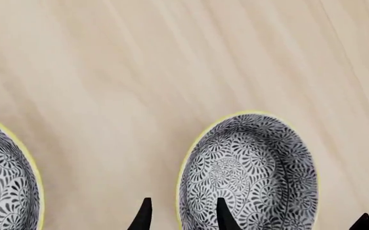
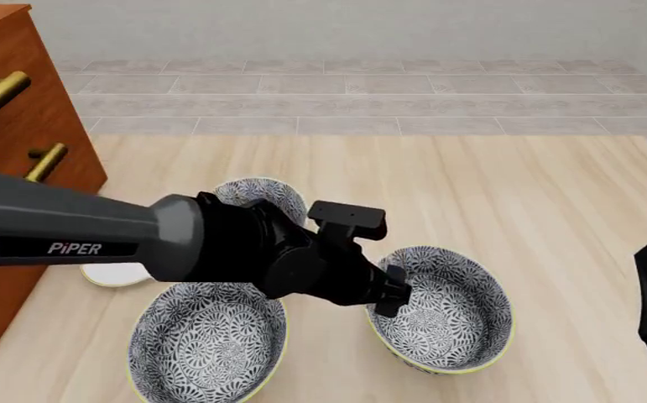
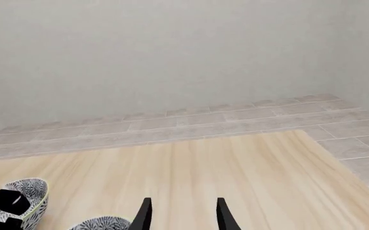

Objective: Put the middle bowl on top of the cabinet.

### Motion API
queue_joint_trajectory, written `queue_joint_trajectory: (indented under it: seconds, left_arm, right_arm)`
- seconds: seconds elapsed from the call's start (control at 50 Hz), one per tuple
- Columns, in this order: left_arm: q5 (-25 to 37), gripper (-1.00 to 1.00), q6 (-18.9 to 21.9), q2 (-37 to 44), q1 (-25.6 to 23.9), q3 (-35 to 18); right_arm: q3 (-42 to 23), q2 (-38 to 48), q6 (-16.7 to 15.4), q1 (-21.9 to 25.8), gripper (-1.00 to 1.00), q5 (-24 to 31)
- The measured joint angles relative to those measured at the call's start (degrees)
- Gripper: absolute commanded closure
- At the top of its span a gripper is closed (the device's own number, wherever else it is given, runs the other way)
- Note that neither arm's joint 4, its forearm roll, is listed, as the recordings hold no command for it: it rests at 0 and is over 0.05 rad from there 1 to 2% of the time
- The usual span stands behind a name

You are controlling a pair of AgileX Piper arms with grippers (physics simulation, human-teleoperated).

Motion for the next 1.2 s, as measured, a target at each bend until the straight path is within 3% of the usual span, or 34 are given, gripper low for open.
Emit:
queue_joint_trajectory:
  seconds: [0.06, 0.08, 0.62, 0.96, 1.2]
  left_arm:
    - [-0.07, -1.00, -0.06, 0.06, -0.07, 0.06]
    - [-0.10, 1.00, -0.06, 0.03, -0.03, 0.13]
    - [1.14, 1.00, 0.92, -4.03, 2.39, 1.63]
    - [6.32, 1.00, -3.76, -5.20, -3.02, -2.22]
    - [11.57, 1.00, -3.22, -10.13, -4.00, -4.85]
  right_arm:
    - [0.00, 0.00, 0.04, 0.00, -1.00, 0.01]
    - [0.00, 0.00, 0.05, 0.00, -1.00, 0.01]
    - [-0.03, 0.00, 0.16, -0.30, -1.00, -0.05]
    - [0.06, 0.00, 0.15, -0.44, -1.00, -0.06]
    - [0.10, 0.00, 0.08, -0.37, -1.00, 0.00]
